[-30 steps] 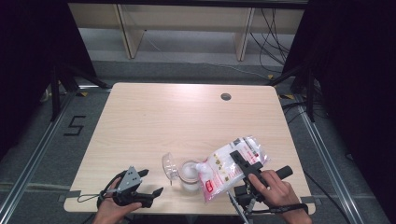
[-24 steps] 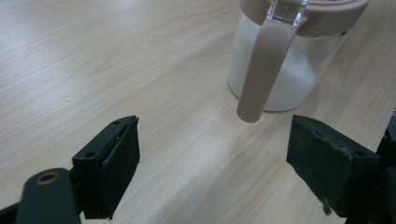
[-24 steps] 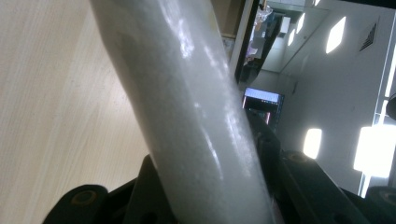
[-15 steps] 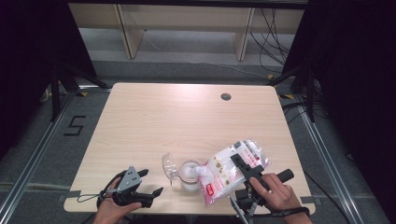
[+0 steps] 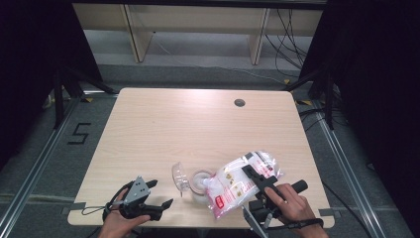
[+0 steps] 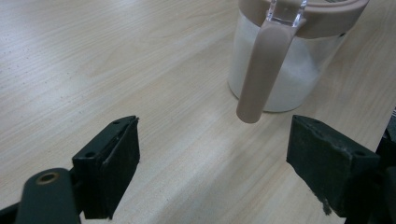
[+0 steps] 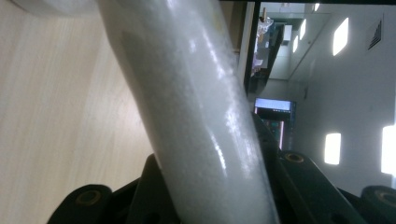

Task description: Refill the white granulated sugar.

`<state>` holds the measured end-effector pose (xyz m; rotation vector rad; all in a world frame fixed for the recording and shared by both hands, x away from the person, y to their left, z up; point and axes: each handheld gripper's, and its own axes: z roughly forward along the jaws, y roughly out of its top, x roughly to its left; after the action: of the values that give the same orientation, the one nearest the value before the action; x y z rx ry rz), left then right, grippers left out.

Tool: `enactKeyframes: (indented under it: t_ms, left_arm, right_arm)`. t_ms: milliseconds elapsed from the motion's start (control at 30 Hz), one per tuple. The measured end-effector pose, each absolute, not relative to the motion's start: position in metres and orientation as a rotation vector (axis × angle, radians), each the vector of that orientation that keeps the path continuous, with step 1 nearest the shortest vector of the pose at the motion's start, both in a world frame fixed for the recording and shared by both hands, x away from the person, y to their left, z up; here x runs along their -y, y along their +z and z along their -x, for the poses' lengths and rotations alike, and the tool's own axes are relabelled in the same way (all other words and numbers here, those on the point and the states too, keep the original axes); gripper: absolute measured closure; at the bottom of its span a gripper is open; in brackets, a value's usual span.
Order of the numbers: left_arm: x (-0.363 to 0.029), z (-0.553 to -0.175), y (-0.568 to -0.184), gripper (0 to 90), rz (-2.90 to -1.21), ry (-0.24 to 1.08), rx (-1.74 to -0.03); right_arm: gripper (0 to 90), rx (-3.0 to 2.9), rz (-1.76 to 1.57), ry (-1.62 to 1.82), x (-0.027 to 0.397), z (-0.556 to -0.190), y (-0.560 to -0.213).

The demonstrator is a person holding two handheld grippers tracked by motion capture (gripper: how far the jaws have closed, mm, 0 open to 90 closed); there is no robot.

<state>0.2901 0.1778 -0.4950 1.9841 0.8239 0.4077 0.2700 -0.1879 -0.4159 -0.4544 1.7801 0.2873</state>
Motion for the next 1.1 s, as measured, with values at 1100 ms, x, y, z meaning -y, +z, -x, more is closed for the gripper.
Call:
enactKeyframes:
  t_ms: [1100]
  left_arm:
    - [-0.178,-0.290,-0.495,16.9,-1.981,0.402,-0.815]
  right_arm:
    - [75.6,-1.967,0.241,0.691,0.215,-0.290,-0.442]
